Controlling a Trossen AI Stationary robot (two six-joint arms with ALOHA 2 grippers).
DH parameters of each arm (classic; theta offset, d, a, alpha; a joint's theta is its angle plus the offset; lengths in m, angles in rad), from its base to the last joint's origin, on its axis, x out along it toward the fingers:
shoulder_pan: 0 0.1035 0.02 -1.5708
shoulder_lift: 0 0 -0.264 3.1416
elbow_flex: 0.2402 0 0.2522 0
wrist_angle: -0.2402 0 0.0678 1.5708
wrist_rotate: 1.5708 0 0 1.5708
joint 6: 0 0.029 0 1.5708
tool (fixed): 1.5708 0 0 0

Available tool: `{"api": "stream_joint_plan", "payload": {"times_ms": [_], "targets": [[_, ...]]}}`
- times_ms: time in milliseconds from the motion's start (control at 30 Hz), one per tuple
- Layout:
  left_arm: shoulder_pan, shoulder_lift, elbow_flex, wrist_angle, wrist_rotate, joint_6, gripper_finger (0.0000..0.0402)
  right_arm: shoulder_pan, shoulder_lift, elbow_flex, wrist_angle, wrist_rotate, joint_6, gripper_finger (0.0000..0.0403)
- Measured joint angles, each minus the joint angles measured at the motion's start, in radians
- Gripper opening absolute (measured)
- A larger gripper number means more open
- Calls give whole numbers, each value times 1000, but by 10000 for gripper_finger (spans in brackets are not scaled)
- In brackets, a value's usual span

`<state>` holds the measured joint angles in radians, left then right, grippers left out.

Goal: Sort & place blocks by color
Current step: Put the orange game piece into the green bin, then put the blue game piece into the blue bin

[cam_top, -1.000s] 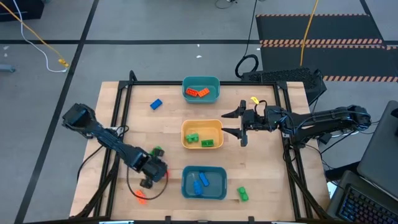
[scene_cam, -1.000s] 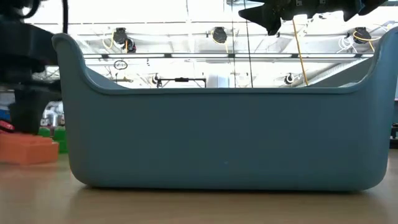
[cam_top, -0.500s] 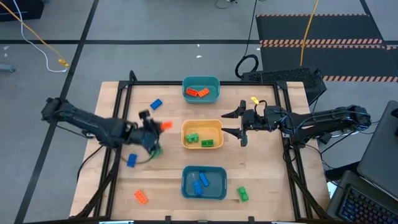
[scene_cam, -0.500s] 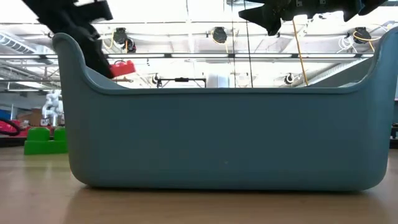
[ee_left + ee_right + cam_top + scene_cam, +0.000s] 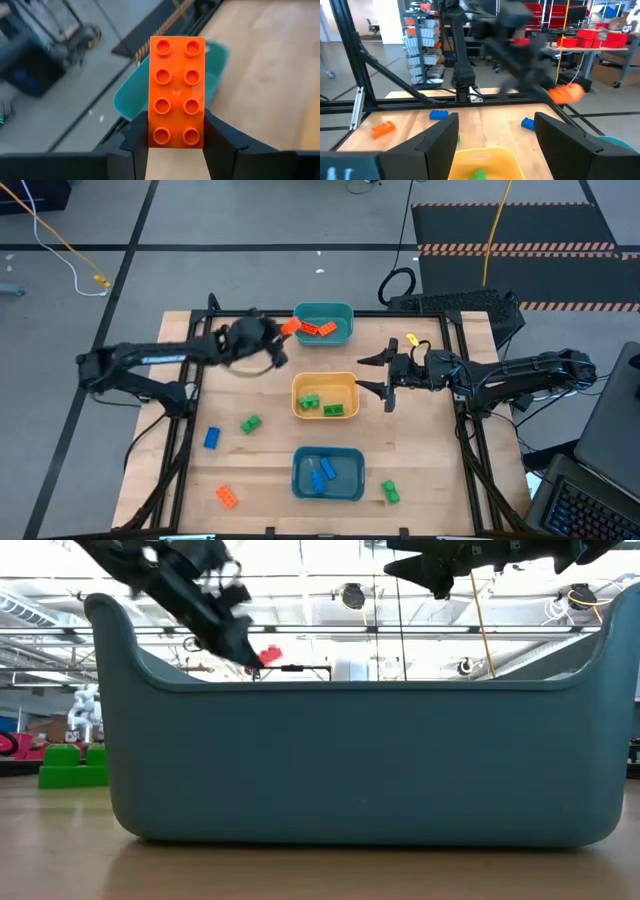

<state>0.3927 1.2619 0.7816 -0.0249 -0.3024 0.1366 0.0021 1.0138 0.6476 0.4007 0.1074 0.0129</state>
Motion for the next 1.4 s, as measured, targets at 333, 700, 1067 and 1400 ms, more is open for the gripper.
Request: {"api": "stream_joint_plan", "payload": {"times_ms": [333, 700, 1067, 1400], "targets": [[164, 271, 271, -119, 154, -14, 146, 0, 0, 0, 0, -2, -42, 251], [197, 462, 546, -346, 156, -89, 197, 0, 0, 0, 1, -3, -22, 251], [198, 460, 593, -569, 193, -52, 293, 0, 0, 0, -5, -3, -23, 251], [223, 460, 577, -990, 23, -27, 258, 0, 0, 0, -19, -3, -4, 251]]}}
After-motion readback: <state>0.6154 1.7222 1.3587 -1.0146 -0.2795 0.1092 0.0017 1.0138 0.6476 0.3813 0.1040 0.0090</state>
